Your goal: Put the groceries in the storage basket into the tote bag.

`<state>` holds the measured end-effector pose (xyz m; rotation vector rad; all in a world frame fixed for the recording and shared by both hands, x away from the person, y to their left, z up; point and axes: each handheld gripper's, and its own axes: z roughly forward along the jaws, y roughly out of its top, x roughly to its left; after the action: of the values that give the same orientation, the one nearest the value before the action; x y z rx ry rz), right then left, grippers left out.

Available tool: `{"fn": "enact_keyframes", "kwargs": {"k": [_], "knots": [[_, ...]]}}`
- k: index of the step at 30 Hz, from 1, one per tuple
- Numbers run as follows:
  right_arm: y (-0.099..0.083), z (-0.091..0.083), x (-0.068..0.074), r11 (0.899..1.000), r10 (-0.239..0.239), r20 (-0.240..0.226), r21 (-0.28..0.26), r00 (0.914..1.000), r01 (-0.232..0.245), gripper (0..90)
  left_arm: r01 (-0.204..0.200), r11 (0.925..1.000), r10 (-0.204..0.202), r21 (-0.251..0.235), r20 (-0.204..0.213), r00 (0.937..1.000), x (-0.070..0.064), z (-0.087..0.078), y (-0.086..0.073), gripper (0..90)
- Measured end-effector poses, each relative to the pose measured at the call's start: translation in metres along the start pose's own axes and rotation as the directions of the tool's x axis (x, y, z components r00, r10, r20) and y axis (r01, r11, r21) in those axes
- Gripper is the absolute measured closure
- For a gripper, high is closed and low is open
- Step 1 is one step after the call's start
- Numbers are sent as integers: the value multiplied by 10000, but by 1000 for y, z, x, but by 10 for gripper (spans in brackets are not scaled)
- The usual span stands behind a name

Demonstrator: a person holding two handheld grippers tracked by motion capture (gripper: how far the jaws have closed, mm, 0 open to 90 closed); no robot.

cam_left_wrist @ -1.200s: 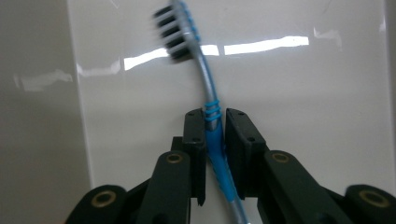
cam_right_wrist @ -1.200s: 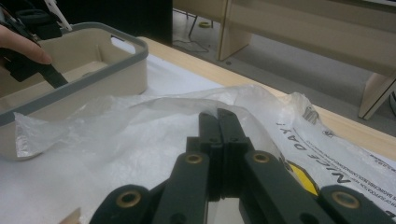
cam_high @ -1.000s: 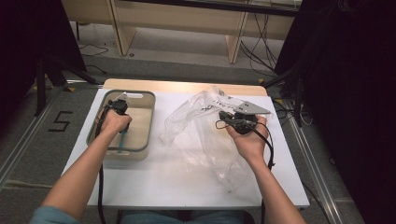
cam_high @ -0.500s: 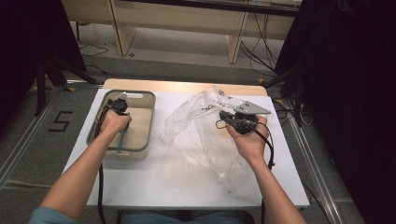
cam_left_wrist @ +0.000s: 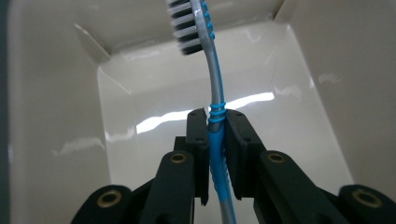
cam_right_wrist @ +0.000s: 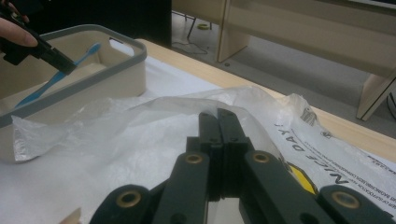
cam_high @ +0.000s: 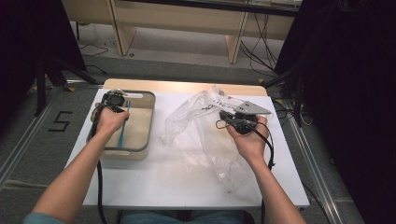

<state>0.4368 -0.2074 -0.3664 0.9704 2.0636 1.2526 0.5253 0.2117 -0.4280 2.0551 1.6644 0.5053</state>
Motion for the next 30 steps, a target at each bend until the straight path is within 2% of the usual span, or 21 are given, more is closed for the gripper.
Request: {"fn": "enact_keyframes", "kwargs": {"k": [7, 14, 23, 30], "knots": [[0, 0, 1, 10000, -19, -17, -8, 10000, 19, 900, -130, 9974, 137, -706, 94, 9999, -3, -11, 1, 800], [0, 0, 0, 10000, -5, 11, -7, 10000, 5, 900, -165, 9898, 192, -1412, 180, 9997, -5, -22, 2, 801], [0, 0, 1, 10000, -3, 10, -19, 10000, 3, 900, -267, 9770, 331, -2116, 264, 9991, -8, -39, 3, 801], [0, 0, 0, 10000, -4, 22, -25, 10000, 4, 900, -422, 9630, 549, -2661, 404, 9977, -16, -54, 4, 801]]}}
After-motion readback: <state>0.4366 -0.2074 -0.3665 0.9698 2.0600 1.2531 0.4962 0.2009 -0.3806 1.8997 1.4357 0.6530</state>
